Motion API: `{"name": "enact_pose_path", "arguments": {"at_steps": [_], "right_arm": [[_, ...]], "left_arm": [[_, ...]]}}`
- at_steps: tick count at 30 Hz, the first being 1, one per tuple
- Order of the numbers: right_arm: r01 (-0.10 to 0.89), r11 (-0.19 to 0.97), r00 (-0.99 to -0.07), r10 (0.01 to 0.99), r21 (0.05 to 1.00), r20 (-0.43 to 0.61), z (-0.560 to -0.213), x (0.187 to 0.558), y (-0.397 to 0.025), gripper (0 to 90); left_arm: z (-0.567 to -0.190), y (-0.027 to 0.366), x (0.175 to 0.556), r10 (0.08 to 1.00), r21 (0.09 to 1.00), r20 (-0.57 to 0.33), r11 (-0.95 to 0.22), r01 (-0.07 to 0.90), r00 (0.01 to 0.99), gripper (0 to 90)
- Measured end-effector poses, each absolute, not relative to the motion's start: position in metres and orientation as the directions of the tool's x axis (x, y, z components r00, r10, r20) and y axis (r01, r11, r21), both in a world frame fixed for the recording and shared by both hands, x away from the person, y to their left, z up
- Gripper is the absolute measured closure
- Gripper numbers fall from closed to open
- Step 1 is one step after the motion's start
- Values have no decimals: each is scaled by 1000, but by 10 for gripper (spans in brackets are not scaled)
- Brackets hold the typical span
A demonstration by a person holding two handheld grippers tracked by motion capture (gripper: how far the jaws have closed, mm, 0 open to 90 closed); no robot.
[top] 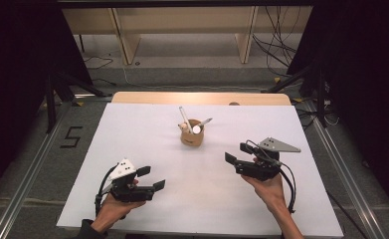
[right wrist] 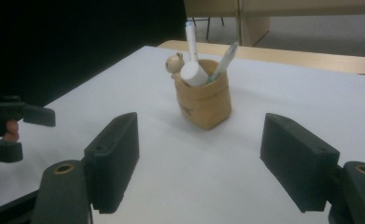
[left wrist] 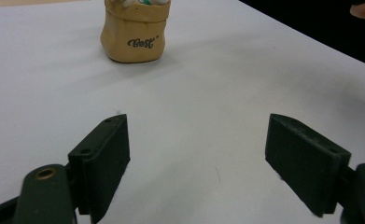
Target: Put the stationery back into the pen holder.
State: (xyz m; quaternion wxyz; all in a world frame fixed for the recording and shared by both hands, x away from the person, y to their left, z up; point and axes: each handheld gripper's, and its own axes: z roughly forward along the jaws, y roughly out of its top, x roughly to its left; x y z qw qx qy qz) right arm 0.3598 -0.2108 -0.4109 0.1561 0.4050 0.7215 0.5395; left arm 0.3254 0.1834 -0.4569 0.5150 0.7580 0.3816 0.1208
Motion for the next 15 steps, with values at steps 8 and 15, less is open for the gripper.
{"name": "enact_pose_path", "arguments": {"at_steps": [8,15], "right_arm": [[423,98,-627,749,901,213,-421,346,-214,284],[417,95,-637,740,904,216,-425,335,-218,263]], "left_arm": [[-456,183,327,701,871,-207,-185,454,683,213],[-456,185,326,704,874,-209,-177,453,679,213]]}}
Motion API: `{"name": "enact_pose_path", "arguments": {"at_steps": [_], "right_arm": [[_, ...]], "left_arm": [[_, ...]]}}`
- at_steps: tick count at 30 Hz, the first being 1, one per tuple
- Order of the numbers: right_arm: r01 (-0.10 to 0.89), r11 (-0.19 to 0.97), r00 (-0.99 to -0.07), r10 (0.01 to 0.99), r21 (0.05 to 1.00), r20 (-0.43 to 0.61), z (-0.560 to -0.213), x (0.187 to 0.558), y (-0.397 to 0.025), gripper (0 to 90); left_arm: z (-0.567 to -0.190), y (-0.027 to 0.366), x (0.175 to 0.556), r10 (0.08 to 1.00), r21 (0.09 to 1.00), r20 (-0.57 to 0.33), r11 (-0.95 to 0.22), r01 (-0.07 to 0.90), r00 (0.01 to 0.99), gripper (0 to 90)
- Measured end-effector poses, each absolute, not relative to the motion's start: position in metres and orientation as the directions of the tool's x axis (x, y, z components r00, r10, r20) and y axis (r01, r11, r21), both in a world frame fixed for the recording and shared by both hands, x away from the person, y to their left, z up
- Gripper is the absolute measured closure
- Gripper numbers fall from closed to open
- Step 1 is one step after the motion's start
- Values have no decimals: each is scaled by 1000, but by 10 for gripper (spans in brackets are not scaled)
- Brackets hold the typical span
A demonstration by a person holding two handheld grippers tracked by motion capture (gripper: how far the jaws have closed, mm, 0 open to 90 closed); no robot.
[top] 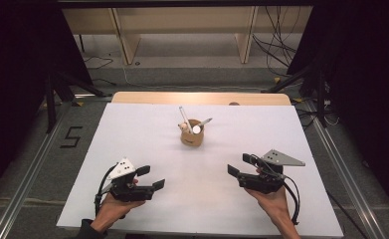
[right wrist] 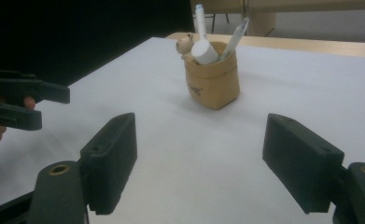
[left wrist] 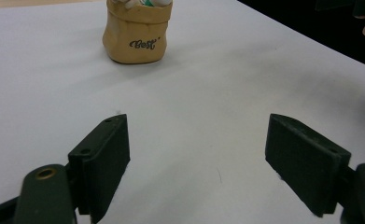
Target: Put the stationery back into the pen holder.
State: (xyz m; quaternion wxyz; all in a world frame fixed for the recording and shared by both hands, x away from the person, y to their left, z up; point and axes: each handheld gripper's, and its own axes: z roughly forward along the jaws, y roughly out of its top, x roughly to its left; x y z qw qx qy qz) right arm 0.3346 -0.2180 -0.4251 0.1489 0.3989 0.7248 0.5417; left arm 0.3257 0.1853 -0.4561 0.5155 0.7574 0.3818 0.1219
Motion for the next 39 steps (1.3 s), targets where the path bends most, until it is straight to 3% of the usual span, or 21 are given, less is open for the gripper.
{"name": "enact_pose_path", "arguments": {"at_steps": [20,39], "right_arm": [[418,129,-648,736,899,195,-447,303,-224,228],[440,134,-638,742,888,204,-455,300,-229,223]], "left_arm": [[-456,189,322,693,883,-215,-164,440,689,203],[-458,189,322,690,879,-214,-173,445,691,202]]}}
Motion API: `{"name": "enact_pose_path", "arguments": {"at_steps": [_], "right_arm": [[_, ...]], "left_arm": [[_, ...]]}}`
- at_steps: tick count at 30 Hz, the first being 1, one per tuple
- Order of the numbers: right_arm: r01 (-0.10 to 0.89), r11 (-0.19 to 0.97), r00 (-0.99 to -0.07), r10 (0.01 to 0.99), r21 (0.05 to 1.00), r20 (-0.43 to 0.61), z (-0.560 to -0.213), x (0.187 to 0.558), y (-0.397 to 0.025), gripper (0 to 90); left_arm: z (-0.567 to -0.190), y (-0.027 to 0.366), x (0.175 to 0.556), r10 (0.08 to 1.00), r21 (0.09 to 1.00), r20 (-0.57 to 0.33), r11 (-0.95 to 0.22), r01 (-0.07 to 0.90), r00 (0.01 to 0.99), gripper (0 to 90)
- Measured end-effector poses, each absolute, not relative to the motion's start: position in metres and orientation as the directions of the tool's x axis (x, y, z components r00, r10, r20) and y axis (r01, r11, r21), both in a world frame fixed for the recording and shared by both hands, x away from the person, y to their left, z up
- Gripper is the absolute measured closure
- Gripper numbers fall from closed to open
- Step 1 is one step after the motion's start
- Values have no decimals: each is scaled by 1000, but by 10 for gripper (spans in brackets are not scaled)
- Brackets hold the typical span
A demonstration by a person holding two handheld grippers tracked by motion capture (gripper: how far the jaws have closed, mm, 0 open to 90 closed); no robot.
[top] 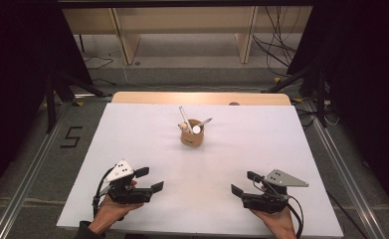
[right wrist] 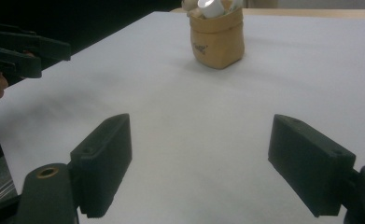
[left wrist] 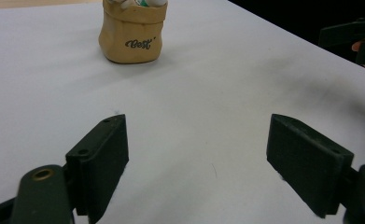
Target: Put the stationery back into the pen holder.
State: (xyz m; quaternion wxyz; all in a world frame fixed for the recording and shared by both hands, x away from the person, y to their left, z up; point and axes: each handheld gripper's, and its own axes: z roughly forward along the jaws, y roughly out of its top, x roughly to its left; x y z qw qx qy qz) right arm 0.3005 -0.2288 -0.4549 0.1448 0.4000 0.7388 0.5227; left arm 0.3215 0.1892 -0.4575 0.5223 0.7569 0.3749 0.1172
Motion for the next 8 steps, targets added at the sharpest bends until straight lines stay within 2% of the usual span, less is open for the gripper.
{"name": "enact_pose_path", "arguments": {"at_steps": [8], "right_arm": [[439,136,-636,746,888,200,-455,300,-229,222]], "left_arm": [[-458,189,322,690,879,-213,-175,444,692,202]]}}
